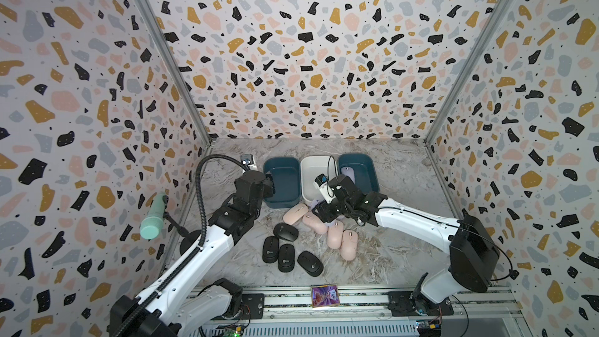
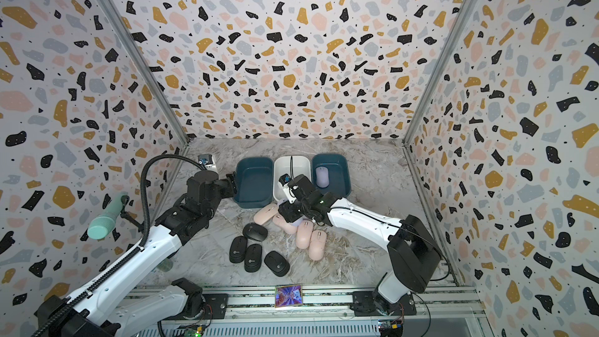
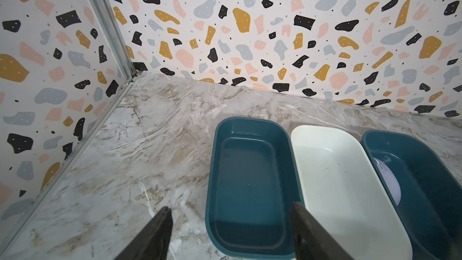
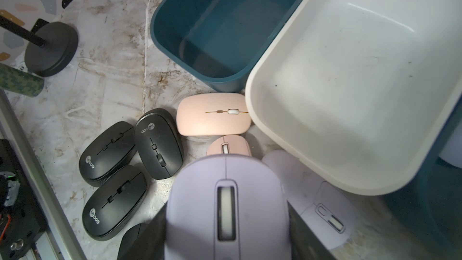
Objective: Place the mice by color into the storage box
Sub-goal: Place the mouse in the storage box.
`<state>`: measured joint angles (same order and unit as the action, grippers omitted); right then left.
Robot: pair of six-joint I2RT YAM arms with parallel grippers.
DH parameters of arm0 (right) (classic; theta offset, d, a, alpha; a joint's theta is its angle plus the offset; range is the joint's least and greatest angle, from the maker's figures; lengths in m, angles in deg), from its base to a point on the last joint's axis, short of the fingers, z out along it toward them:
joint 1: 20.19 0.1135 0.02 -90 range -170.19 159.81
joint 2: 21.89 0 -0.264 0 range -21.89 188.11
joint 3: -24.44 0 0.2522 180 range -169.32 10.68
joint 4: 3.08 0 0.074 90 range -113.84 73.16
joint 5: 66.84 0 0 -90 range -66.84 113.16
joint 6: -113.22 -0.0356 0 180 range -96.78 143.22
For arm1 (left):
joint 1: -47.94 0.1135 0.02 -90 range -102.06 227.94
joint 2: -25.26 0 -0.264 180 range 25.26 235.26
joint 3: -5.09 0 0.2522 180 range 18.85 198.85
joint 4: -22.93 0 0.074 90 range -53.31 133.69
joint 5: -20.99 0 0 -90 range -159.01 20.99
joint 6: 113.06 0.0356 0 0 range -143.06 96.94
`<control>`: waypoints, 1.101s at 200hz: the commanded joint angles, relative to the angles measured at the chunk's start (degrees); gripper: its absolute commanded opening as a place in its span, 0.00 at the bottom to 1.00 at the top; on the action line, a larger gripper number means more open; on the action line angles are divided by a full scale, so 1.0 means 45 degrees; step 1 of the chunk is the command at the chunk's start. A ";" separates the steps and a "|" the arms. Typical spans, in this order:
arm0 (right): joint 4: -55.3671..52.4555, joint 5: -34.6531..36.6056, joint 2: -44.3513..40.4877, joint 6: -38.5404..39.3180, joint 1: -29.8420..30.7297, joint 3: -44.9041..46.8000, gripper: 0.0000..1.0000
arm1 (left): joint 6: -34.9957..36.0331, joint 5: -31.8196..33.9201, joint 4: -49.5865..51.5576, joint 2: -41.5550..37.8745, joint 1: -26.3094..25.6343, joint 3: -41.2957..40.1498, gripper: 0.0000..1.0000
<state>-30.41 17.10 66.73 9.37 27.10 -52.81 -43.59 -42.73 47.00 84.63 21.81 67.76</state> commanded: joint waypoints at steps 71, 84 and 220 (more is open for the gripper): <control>0.0479 -0.0470 -0.0166 0.0087 -0.4007 -0.1161 0.57 | 0.0305 0.0024 -0.0452 0.0697 -0.0072 0.0881 0.73; 0.0707 -0.0491 0.0084 -0.0016 -0.4717 -0.1304 0.57 | 0.0310 -0.0019 -0.0493 0.0798 -0.0062 0.0890 0.73; 0.1356 0.1289 0.3499 0.0011 -0.6446 -0.2813 0.57 | 0.0423 0.0085 -0.0801 0.1044 -0.0072 0.0813 0.73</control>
<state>-25.84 21.05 81.59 9.77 -1.69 -62.60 -42.92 -42.95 46.43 89.27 21.81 70.23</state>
